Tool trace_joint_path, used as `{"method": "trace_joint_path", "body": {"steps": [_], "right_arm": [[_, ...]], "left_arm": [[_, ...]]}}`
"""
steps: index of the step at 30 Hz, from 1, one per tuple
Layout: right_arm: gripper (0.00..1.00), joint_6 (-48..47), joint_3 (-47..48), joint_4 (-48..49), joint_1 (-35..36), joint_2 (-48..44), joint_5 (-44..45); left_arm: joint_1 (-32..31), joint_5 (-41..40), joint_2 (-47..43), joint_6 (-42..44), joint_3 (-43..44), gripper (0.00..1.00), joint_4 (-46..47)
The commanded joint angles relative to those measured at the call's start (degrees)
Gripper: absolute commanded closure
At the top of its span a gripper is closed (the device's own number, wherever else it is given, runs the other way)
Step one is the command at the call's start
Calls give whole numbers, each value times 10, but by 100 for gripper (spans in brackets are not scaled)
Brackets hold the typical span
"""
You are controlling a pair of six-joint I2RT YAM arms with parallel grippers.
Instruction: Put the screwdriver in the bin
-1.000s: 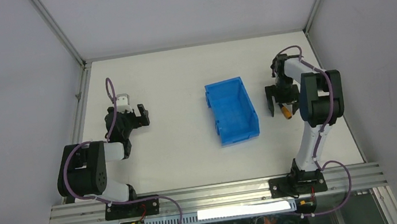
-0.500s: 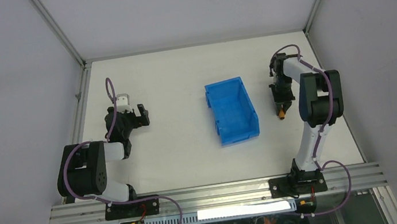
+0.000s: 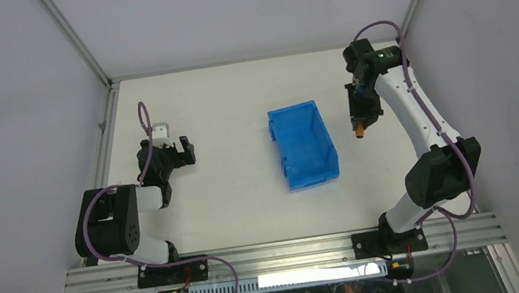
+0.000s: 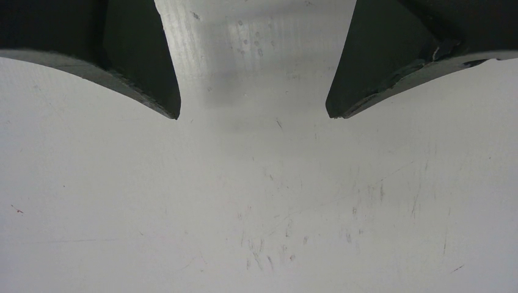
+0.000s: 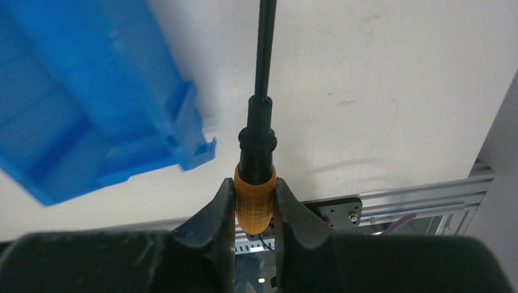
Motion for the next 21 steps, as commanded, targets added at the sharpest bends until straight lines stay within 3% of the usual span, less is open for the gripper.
{"method": "trace_joint_path", "body": {"steps": [1, 8, 12, 21], "right_arm": [[100, 105, 36, -48, 109, -25, 24], [100, 158, 85, 7, 295, 49, 46], [100, 154, 70, 51, 315, 101, 49], [100, 141, -64, 204, 322, 155, 55]], "left_arm": [[5, 9, -1, -5, 11, 1, 38], [5, 9, -1, -5, 11, 1, 38], [5, 9, -1, -5, 11, 1, 38], [5, 9, -1, -5, 11, 1, 39]]}}
